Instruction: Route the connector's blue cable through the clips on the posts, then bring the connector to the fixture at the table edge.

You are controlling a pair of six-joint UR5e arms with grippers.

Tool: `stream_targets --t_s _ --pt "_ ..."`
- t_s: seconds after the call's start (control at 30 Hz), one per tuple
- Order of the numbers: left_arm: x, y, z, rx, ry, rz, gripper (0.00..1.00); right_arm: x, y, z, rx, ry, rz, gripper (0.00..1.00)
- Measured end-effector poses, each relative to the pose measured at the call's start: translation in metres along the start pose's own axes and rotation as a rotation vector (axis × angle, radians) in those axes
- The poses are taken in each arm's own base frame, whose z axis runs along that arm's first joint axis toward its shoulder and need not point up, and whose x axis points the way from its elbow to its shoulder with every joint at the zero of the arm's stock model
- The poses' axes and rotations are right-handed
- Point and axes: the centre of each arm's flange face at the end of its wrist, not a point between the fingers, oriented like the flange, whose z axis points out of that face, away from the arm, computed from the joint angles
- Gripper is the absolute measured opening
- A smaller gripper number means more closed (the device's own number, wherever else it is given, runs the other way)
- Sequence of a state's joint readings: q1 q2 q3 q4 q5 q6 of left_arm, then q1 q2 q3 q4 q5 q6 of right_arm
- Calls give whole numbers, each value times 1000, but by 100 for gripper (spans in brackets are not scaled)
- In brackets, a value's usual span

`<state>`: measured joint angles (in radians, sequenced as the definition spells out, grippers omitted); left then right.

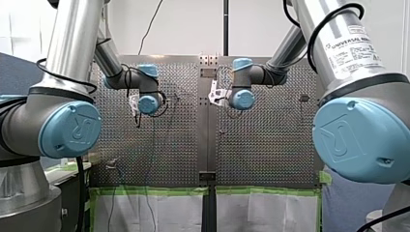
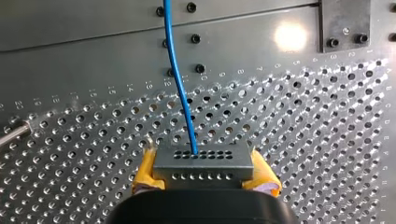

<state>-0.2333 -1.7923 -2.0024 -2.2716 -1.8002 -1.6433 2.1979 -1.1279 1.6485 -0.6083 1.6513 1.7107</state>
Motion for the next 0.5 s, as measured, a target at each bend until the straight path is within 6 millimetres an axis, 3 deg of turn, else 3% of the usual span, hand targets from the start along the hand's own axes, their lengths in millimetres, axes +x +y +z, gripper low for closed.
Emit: stream_targets --t_s 0.5 --pt "-4 3 9 2 -1 -2 5 -8 13 7 -4 3 0 0"
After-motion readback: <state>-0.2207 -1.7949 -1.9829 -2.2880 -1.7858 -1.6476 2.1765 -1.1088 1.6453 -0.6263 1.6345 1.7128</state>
